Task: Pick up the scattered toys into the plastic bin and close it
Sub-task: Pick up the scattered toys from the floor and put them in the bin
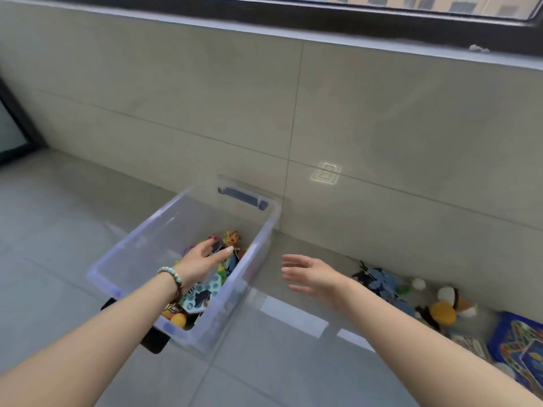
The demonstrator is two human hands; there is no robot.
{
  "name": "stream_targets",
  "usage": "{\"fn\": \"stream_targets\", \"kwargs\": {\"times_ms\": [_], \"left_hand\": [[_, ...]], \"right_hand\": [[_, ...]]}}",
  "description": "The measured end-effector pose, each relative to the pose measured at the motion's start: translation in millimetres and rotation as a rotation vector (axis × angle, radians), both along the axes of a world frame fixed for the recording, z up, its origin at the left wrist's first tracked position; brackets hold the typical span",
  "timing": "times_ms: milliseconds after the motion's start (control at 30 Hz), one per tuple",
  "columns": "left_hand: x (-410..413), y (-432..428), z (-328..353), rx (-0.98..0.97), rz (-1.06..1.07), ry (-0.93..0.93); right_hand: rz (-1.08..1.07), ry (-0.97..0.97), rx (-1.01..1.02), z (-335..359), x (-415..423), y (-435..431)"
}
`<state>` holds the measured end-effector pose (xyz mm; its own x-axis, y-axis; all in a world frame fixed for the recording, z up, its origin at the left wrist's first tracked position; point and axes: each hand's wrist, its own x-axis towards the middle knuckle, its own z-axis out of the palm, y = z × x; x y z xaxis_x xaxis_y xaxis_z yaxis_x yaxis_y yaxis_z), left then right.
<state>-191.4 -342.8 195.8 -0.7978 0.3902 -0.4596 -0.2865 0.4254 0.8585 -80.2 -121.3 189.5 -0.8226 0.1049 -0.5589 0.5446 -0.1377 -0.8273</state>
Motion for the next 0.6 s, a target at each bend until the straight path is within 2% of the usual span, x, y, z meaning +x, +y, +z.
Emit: {"fn": "stream_targets", "kwargs": {"times_ms": [133, 300, 467, 600], "left_hand": [[20, 61, 4, -0.007, -0.18, 0.083], [67, 160, -4, -0.005, -0.423, 0.101], [142, 258, -49, -0.083, -0.683, 0.096], [208, 314, -108, -0.18, -0.896, 0.045]], "right_hand": [[-0.064, -0.083, 0.1, 0, 57, 83], [-0.132, -0.222, 0.196, -6, 151, 177], [-0.315, -0.357, 0.243, -38, 264, 239], [-0.518, -0.458, 0.228, -92, 346, 254]]}}
